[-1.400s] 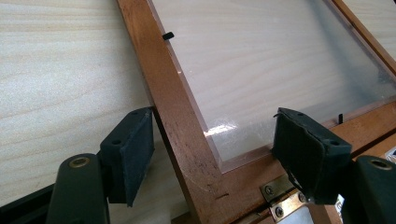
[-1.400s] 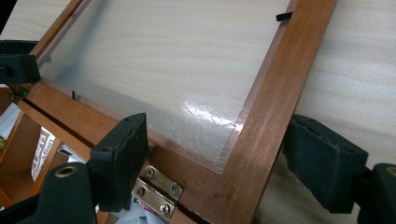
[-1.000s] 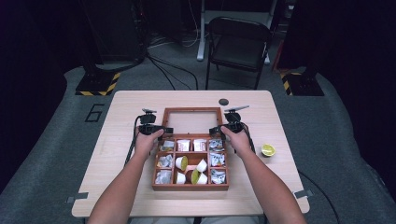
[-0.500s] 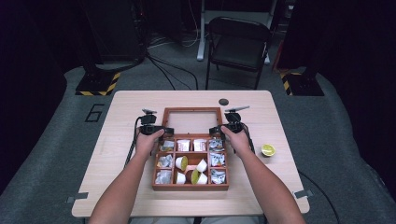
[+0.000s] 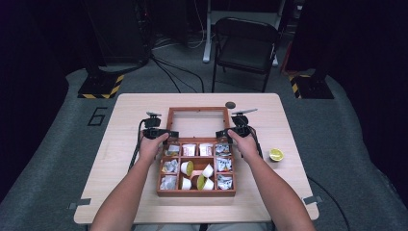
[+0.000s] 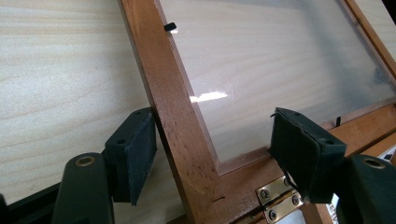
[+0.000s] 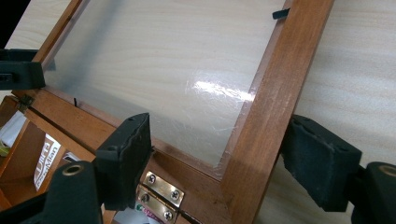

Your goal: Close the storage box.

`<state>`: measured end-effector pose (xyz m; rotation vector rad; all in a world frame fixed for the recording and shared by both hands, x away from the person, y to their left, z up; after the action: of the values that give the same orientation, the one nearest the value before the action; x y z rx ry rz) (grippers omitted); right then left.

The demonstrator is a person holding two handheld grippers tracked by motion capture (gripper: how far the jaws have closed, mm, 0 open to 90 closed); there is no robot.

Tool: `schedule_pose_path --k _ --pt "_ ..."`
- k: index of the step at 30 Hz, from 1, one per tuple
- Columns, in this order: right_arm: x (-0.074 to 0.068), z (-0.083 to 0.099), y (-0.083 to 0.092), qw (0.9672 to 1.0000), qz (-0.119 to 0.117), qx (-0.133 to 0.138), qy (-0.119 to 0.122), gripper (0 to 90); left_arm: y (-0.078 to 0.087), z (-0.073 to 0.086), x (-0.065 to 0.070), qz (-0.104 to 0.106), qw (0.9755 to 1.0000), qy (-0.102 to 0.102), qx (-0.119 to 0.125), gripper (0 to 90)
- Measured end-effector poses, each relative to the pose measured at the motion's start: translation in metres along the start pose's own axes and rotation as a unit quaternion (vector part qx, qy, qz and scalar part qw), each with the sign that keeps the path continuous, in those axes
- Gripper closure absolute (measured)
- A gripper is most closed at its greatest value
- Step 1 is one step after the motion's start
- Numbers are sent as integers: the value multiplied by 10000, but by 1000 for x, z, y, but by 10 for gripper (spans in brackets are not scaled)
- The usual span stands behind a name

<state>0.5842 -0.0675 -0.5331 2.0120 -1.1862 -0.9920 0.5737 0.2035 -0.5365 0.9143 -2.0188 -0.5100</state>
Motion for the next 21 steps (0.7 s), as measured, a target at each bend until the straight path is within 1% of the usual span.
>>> schedule_pose_path --k 1,4,6,7,9,12,14,15,16,17,19,20,21 --pt "0 0 1 10000 -5 -17 23 247 0 -1 1 11 10000 -2 57 315" --pt "0 0 2 10000 -5 9 23 247 1 -1 1 20 10000 -12 80 317" --pt "-2 -2 5 10000 -11 62 9 250 3 -3 2 27 9999 -64 113 321" --pt "-2 -3 6 9999 -7 105 40 254 5 -4 3 40 9998 -40 171 325" --pt "-2 -4 8 9998 -19 180 70 261 7 -6 4 54 9997 -86 235 332" --pt "-3 -6 12 9996 -41 258 96 266 10 -7 6 69 9995 -110 283 337" --pt "-4 -6 14 9997 -50 253 59 267 11 -7 7 74 9994 -135 297 337" --pt "-4 -6 15 9996 -30 266 102 267 12 -8 8 74 9993 -173 315 337" --pt "-6 -6 16 9996 -30 283 61 267 13 -8 8 77 9993 -199 316 337" --pt "-5 -6 16 9994 -23 326 135 267 14 -8 9 87 9993 -200 318 337" --pt "-6 -7 18 9993 -16 357 139 267 15 -9 10 90 9991 -210 352 337" --pt "-7 -7 19 9993 -31 359 100 267 16 -9 10 101 9991 -227 353 339" --pt "-6 -7 20 9991 -36 396 155 267 17 -10 11 104 9990 -241 368 340"
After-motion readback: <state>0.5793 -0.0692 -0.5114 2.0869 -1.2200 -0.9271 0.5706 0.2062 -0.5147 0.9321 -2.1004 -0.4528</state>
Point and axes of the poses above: each handheld gripper's, and its own axes: y roughly backward along the jaws, z roughly out of its underside, x roughly to its right, the point moved 7 cm from there along -y, roughly forward along the jaws, and after that the axes turned 9 degrees about z, right-handed, at the moved point
